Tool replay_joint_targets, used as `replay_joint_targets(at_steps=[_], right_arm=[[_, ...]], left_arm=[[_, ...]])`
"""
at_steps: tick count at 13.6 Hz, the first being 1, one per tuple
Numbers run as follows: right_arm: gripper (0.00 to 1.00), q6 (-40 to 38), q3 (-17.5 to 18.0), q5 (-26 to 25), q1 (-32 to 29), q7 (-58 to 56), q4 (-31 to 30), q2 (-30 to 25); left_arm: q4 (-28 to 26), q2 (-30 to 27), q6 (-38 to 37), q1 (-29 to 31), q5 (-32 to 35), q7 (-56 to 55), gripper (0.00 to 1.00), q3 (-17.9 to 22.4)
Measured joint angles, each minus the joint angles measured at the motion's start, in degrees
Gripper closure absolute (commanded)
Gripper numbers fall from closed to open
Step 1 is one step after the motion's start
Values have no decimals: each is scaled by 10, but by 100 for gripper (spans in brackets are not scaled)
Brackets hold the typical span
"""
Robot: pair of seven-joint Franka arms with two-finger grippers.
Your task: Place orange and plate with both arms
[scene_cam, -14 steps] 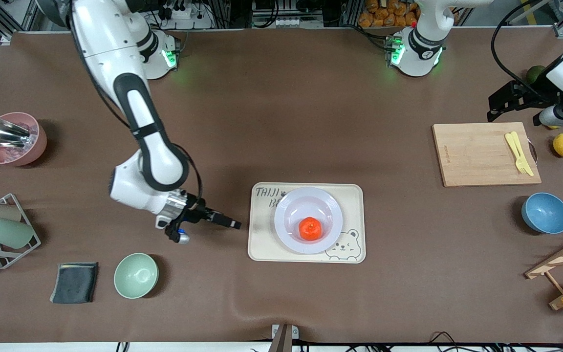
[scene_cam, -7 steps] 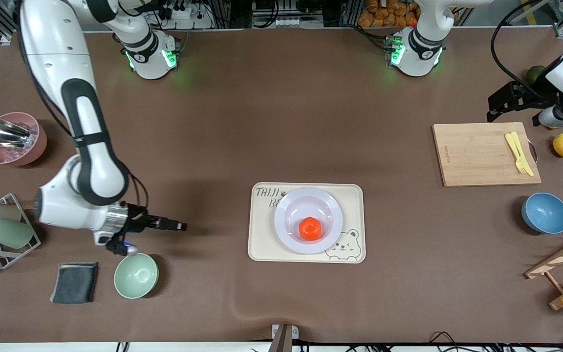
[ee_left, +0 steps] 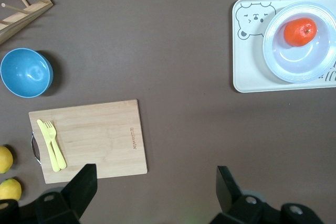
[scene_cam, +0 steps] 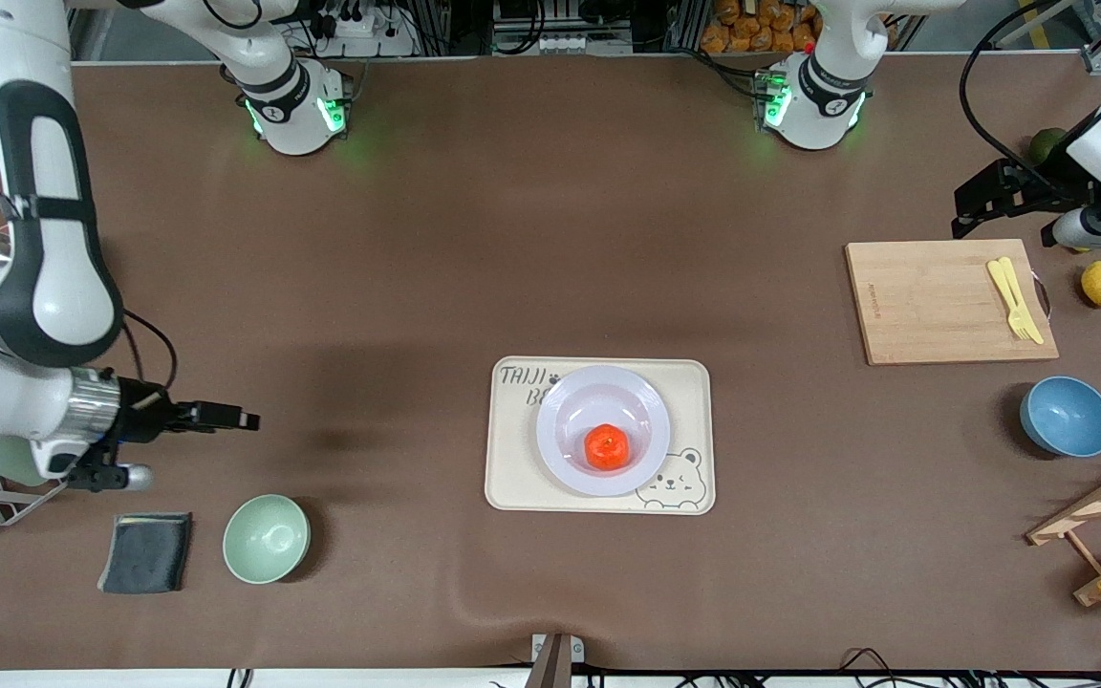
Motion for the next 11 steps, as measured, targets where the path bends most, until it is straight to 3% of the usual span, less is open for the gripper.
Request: replay_joint_targets(at_steps=[3,7,11], right_arm=[[0,-40,28,-75,-18,1,25,-46],[0,-90,34,-161,-30,1,49,-98],[0,-165,34,-190,-50,1,50,-151]], left_arm=[[0,0,0,0,0,0,0,0],[0,0,0,0,0,0,0,0],[0,0,0,0,0,0,0,0]])
